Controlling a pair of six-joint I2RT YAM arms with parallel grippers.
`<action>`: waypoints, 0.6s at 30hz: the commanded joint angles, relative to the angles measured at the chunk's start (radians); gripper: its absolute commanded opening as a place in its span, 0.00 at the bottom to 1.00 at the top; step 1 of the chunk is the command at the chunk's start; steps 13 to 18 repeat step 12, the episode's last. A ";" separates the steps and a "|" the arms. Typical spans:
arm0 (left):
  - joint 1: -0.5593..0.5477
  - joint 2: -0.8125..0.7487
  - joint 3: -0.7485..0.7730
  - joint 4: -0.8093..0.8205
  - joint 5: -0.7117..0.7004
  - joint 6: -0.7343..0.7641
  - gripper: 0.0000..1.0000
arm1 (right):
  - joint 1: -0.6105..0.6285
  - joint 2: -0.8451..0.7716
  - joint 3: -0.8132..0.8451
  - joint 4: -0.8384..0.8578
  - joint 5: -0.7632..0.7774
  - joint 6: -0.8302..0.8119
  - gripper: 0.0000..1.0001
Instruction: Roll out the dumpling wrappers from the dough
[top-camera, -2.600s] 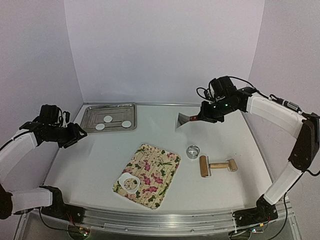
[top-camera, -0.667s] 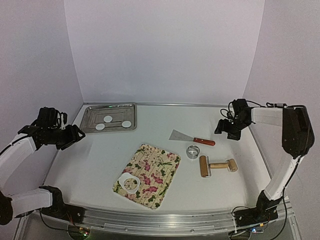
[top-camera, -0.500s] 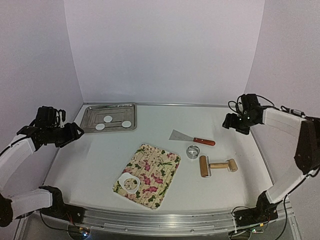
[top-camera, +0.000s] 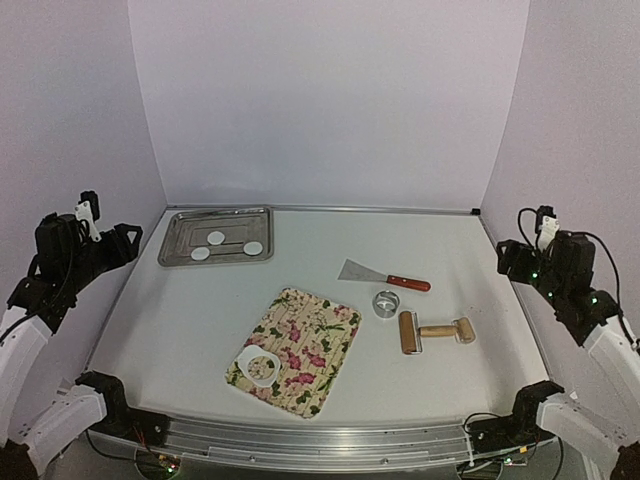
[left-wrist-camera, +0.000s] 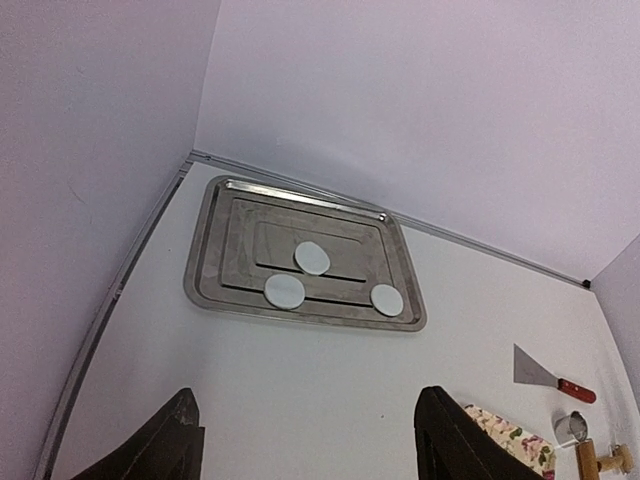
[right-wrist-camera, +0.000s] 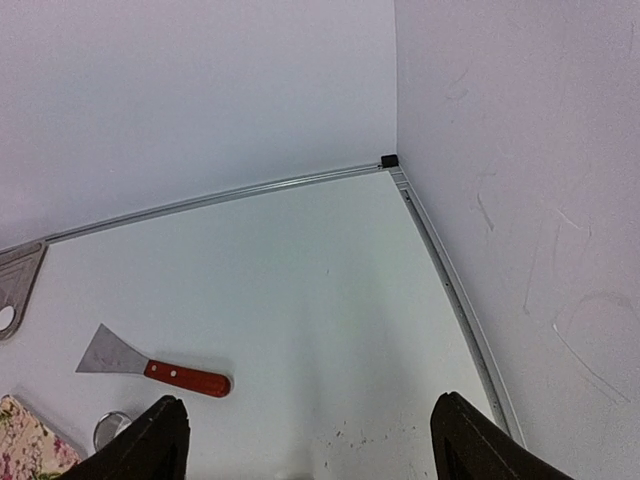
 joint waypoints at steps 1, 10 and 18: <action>0.006 -0.009 -0.023 0.034 -0.049 0.011 1.00 | 0.001 -0.092 -0.078 0.017 0.042 -0.007 0.84; 0.005 0.014 -0.017 0.017 -0.070 0.007 1.00 | 0.001 -0.060 -0.047 -0.008 0.024 -0.022 0.89; 0.006 -0.003 -0.023 0.023 -0.074 0.007 0.99 | 0.001 -0.056 -0.043 -0.008 0.022 -0.024 0.89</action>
